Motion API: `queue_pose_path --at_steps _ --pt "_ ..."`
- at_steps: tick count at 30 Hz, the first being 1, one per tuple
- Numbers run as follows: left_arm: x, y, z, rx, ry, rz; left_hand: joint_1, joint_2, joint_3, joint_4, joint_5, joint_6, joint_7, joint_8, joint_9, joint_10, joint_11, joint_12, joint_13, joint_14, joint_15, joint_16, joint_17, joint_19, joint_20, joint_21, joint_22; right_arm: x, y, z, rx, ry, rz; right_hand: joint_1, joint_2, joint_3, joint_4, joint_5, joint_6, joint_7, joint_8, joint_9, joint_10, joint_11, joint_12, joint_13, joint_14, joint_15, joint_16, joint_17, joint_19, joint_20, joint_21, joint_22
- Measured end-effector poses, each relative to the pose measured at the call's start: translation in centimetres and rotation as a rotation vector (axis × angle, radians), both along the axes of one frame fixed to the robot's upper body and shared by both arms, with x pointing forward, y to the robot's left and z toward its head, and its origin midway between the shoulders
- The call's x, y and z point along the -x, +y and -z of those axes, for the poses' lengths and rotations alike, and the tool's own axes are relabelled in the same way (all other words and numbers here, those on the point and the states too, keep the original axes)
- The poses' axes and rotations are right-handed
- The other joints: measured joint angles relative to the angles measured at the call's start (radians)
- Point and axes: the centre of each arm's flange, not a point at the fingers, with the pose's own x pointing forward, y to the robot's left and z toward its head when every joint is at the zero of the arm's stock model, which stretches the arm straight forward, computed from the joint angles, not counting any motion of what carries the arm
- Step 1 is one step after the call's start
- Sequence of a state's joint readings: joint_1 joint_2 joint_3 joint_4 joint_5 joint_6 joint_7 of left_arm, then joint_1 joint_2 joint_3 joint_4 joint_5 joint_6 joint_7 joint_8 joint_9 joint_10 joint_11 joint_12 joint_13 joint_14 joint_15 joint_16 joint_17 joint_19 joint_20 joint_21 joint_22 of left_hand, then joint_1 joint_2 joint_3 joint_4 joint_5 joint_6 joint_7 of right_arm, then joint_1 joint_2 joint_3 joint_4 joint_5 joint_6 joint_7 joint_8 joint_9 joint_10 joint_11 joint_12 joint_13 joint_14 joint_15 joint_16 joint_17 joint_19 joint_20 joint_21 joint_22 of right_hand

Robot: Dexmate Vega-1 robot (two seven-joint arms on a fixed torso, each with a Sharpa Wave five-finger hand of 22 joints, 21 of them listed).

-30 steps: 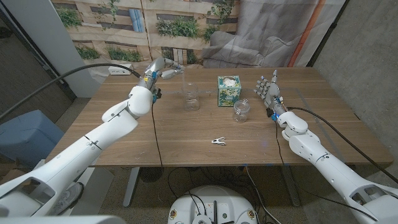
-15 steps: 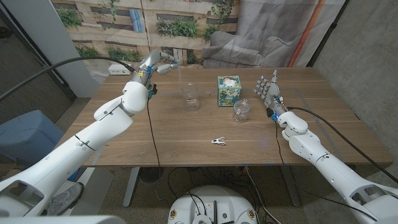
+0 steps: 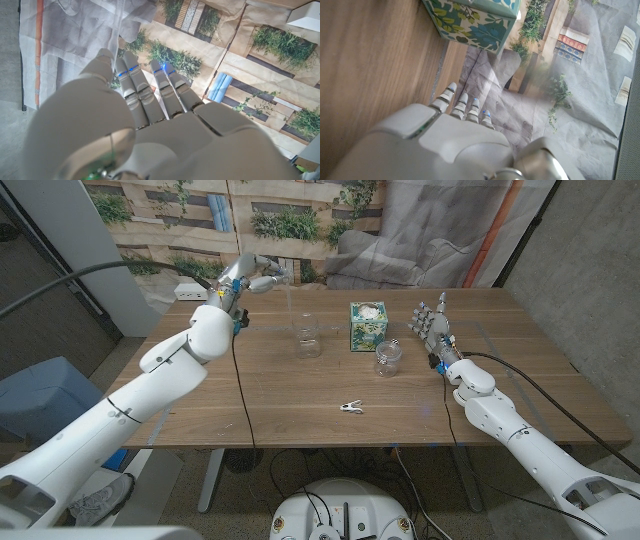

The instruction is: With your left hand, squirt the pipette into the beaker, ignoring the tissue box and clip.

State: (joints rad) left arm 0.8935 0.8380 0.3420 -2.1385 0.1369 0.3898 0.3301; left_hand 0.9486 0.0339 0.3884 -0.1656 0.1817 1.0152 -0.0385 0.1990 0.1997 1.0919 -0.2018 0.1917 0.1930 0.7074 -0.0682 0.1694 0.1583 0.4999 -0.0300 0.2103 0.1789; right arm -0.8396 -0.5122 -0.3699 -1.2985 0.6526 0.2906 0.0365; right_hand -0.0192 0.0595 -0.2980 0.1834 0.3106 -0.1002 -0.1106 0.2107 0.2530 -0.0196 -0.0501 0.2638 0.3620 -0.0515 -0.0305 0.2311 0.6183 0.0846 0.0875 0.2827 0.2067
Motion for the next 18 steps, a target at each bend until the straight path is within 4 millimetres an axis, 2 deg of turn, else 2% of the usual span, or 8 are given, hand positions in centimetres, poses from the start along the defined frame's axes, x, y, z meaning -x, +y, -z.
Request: queue_pose_path --at_steps 4,5,7,13,14,18 --pt "-0.1 0.1 0.1 0.005 0.006 -0.002 0.000 0.000 0.000 0.000 0.000 0.001 0.001 0.000 0.000 0.000 0.000 0.000 0.000 0.000 0.000 0.000 0.000 0.000 0.000 0.000 0.000 0.0 0.0 0.0 0.000 0.000 0.000 0.000 0.000 0.000 0.000 0.000 0.000 0.000 0.000 0.000 0.000 0.000 0.000 0.000 0.000 0.000 0.000 0.000 0.000 0.000 0.000 0.000" --pt "0.7 0.1 0.0 0.004 -0.004 0.002 0.000 0.000 0.000 0.000 0.000 0.001 0.001 0.000 0.000 0.000 0.000 0.000 0.000 0.000 0.000 0.000 0.000 0.000 0.000 0.000 0.000 0.0 0.0 0.0 0.000 0.000 0.001 0.000 0.000 0.000 0.000 0.000 0.000 0.000 0.000 0.000 0.000 0.000 0.000 0.000 0.000 0.000 0.000 0.000 0.000 0.000 0.000 0.000" --pt "1.1 0.2 0.1 0.008 -0.005 0.003 0.000 0.000 0.000 0.000 0.000 0.001 0.001 0.000 0.000 0.000 0.000 0.000 0.000 0.000 0.000 0.000 0.000 0.000 0.000 0.000 0.000 0.0 0.0 0.0 -0.001 0.000 0.002 0.000 0.000 0.000 0.000 0.000 0.000 0.000 0.000 0.000 0.000 0.000 0.000 0.000 0.000 0.000 0.000 0.000 0.000 0.000 0.000 0.000" --pt "1.3 0.4 0.2 0.023 -0.006 -0.001 0.000 0.000 0.005 0.001 0.000 0.001 0.001 0.000 0.000 -0.003 0.000 0.000 0.000 0.000 0.000 0.000 0.000 0.000 0.000 0.000 0.000 0.0 0.0 0.0 -0.001 0.000 0.002 0.000 0.000 0.000 0.000 0.000 0.000 0.000 0.000 0.000 0.000 0.000 0.000 0.000 0.000 0.000 0.000 0.000 0.000 0.000 0.000 0.000" --pt "2.0 0.6 0.7 0.028 -0.007 0.001 0.000 0.000 0.007 -0.001 0.000 0.001 0.001 0.000 0.000 -0.003 0.000 0.000 0.000 0.000 0.000 0.000 0.000 0.000 0.000 0.000 0.000 0.0 0.0 0.0 -0.001 0.000 0.003 0.000 0.000 0.000 0.000 0.000 0.000 0.000 0.000 0.000 0.000 0.000 0.000 0.000 0.000 0.000 0.000 0.000 0.000 0.000 0.000 0.000" --pt "2.3 0.7 1.2 0.038 -0.004 0.003 0.000 0.000 0.007 -0.001 0.000 0.001 0.001 0.000 0.000 -0.003 0.000 0.000 0.000 0.000 0.000 0.000 0.000 0.000 0.000 0.000 0.000 0.0 0.0 0.0 -0.002 0.000 0.004 0.000 0.000 0.000 0.000 0.000 0.000 0.000 0.000 0.000 0.000 0.000 0.000 0.000 0.000 0.000 0.000 0.000 0.000 0.000 0.000 0.000"
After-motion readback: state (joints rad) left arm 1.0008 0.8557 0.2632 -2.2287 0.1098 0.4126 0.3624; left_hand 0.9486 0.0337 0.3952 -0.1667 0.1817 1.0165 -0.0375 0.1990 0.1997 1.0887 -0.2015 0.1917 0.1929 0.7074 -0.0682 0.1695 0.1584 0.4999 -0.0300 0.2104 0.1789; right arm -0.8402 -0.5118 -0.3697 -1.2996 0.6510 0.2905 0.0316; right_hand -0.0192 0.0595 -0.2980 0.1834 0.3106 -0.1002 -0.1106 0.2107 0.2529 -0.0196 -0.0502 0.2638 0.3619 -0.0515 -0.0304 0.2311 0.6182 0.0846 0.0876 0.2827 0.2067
